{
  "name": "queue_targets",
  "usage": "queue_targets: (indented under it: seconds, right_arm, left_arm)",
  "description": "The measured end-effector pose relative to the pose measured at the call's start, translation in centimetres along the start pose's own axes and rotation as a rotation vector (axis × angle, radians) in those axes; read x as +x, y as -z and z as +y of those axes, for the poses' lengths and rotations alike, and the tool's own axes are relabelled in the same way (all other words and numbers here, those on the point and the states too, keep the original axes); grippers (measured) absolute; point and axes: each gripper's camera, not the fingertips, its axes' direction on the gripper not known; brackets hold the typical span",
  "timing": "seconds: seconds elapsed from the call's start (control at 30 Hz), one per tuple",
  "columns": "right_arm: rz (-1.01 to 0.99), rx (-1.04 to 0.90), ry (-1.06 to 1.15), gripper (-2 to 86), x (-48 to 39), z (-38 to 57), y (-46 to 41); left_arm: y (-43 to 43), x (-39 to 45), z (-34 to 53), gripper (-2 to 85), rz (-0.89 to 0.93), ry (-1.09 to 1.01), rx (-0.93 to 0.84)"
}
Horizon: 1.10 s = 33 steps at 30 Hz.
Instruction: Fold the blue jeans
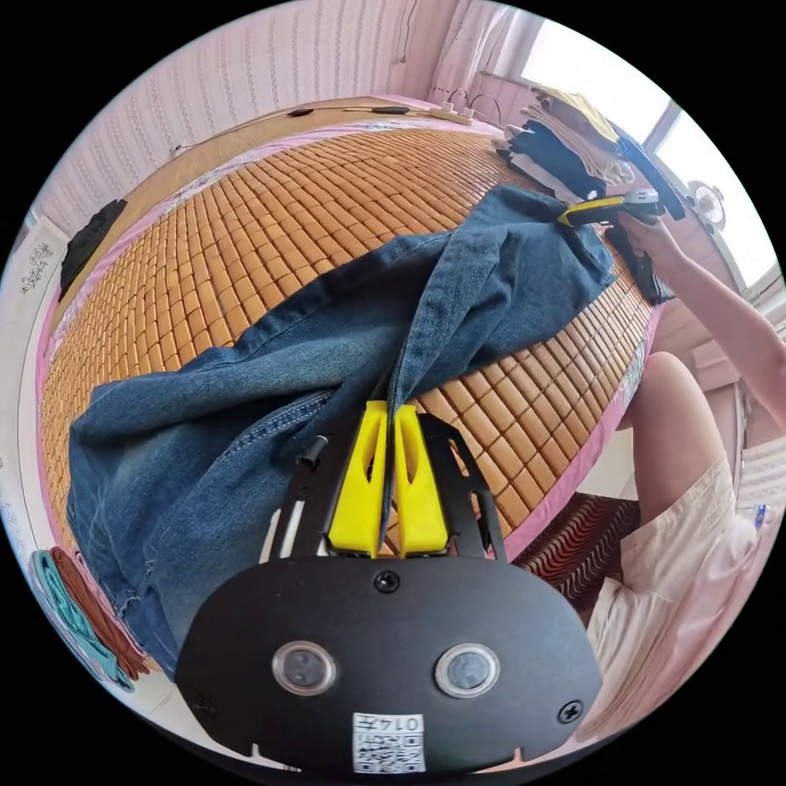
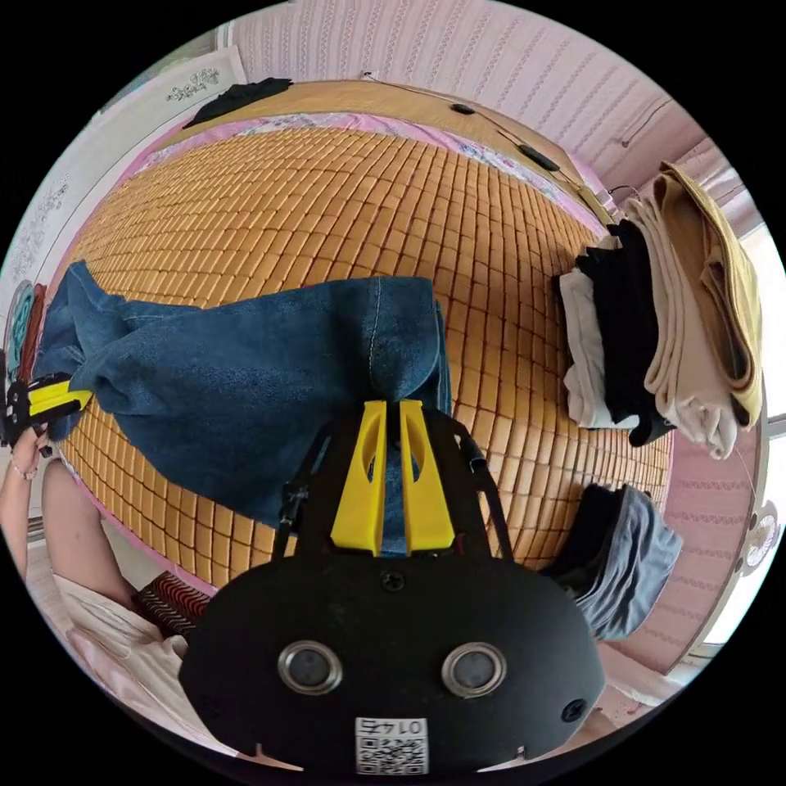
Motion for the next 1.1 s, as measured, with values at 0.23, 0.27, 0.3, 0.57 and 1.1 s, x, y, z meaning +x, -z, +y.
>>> queue_targets:
  seconds: [0.23, 0.27, 0.3, 0.57, 1.1]
  right_arm:
    - [-0.082, 0.502, -0.108, 2.2, 8.1, 2.5, 14.2]
    - [-0.069, 0.573, -0.099, 2.7, 8.9, 6.2, 16.1]
    - [-0.061, 0.594, -0.098, 3.1, 9.3, 8.3, 16.6]
    - [-0.070, 0.091, -0.592, 4.8, 17.6, 31.6, 8.1]
    - [0.014, 0.035, -0.060, -0.4, 5.4, -2.6, 2.4]
  left_arm:
    - [5.2, 1.9, -1.6, -0.7, -0.008, -0.115, 0.269]
    - [6.0, 3.4, -0.5, -0.5, 0.045, -0.203, 0.291]
    - [5.9, 4.8, 0.7, -0.1, 0.113, -0.282, 0.282]
    - [-1.2, 6.7, 4.4, 4.7, 0.308, -0.194, 0.054]
    - [-3.9, -13.1, -3.8, -0.4, -0.139, 0.316, 0.068]
